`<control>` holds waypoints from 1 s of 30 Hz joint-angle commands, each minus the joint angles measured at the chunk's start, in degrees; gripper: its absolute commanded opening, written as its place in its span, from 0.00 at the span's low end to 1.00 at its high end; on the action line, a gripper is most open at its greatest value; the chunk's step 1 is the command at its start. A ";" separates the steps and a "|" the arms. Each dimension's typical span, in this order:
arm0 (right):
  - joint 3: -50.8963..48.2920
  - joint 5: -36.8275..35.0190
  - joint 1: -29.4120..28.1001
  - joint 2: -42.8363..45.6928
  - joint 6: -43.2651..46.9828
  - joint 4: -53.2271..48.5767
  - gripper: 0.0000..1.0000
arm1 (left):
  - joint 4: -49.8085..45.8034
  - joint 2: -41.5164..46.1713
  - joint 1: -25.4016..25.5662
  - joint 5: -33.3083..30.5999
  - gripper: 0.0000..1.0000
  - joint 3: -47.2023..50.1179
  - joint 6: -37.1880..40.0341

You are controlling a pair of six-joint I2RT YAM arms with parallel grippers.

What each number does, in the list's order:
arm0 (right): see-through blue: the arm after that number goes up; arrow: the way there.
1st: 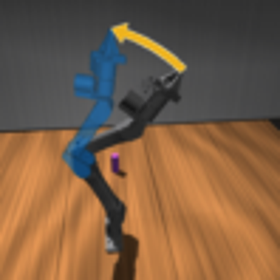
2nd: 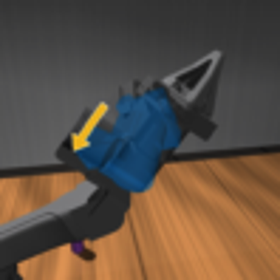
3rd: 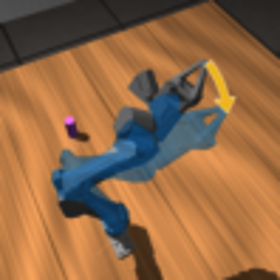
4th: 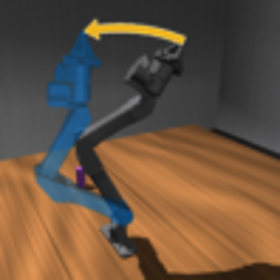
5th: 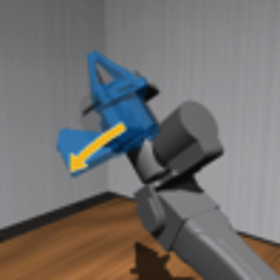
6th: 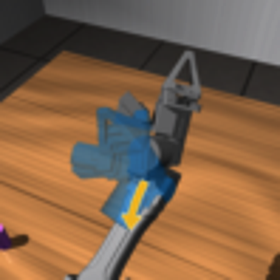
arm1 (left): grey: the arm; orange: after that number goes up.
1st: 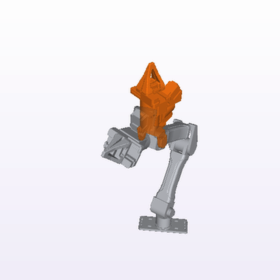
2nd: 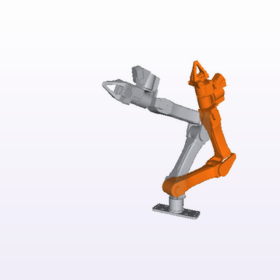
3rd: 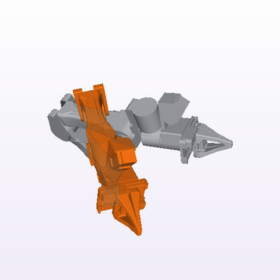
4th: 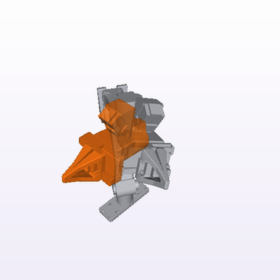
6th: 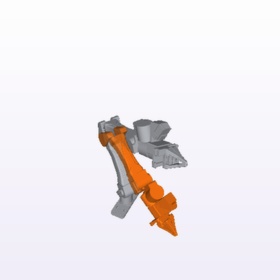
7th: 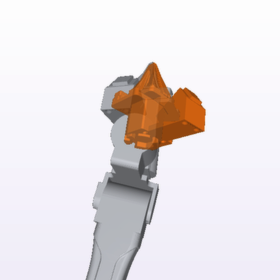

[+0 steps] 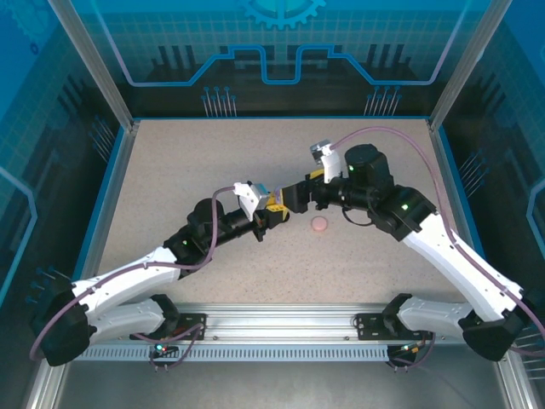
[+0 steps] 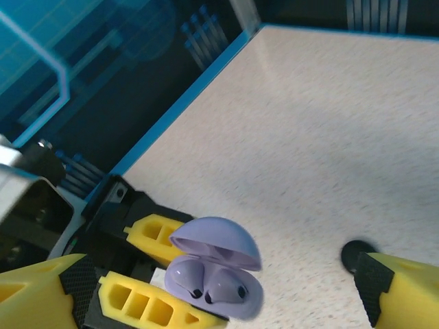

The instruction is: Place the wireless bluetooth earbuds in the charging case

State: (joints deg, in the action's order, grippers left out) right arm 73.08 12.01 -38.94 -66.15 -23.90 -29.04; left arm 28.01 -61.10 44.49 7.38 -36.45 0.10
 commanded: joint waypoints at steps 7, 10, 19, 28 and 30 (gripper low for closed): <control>0.92 15.89 0.36 -3.80 0.39 2.74 0.92 | 1.79 1.25 0.47 1.33 0.04 0.59 0.87; 1.10 16.44 0.28 -2.99 0.85 3.11 0.88 | 1.61 0.96 0.47 0.91 0.04 0.54 0.87; -0.01 13.64 0.36 0.61 3.86 3.10 0.85 | 0.97 -0.07 0.49 0.53 0.04 0.06 0.75; -1.21 9.97 0.38 2.15 5.03 0.62 0.86 | 0.77 -0.22 0.47 0.23 0.04 -0.03 0.87; -0.64 5.52 0.35 2.88 6.25 -2.12 0.86 | 0.23 -0.08 0.47 -0.19 0.04 -0.03 0.96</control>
State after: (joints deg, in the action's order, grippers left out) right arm 72.34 22.26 -38.83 -64.58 -19.81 -28.05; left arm 28.53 -61.17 44.91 8.19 -36.45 0.12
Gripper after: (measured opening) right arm 0.862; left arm 0.208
